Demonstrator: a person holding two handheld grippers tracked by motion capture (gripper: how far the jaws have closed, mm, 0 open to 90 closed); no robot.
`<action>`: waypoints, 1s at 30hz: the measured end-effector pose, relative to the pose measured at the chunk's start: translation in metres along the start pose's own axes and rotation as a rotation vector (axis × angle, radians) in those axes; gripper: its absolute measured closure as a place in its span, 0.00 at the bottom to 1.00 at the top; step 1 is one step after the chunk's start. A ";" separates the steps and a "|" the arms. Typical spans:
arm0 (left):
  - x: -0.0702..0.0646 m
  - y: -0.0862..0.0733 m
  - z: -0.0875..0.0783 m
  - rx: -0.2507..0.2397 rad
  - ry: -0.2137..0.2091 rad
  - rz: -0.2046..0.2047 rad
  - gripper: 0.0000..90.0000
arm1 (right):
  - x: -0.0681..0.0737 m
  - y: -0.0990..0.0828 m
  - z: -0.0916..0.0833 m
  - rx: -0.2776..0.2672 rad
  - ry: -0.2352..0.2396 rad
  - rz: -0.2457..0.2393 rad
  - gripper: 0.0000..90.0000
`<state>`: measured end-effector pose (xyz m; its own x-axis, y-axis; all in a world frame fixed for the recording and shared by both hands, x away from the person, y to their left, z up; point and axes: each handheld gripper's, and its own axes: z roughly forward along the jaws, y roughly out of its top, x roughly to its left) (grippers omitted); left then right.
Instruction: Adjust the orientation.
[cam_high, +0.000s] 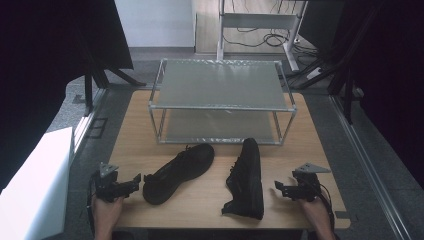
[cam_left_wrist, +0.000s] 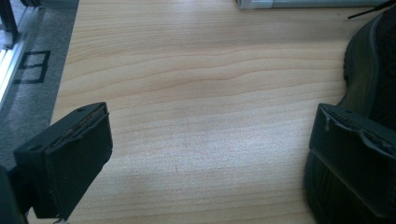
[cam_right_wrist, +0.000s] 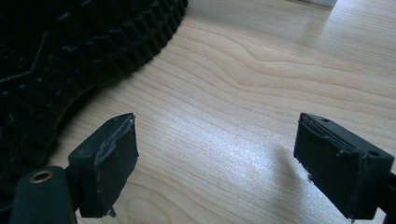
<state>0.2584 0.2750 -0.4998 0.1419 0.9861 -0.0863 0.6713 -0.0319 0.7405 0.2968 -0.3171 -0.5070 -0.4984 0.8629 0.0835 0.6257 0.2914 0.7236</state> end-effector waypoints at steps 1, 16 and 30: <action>0.000 0.000 0.001 0.004 0.000 0.001 0.00 | 0.000 0.000 0.000 0.001 -0.001 -0.001 0.15; -0.008 -0.002 0.009 0.059 -0.007 0.063 0.00 | 0.000 0.000 0.001 0.005 0.006 0.003 0.15; -0.029 -0.006 0.003 0.085 -0.076 0.146 0.00 | 0.000 -0.001 0.001 0.004 0.011 0.009 0.15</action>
<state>0.2520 0.2466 -0.5039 0.2948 0.9549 -0.0352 0.6985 -0.1902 0.6899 0.2973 -0.3172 -0.5081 -0.4992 0.8610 0.0973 0.6323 0.2852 0.7203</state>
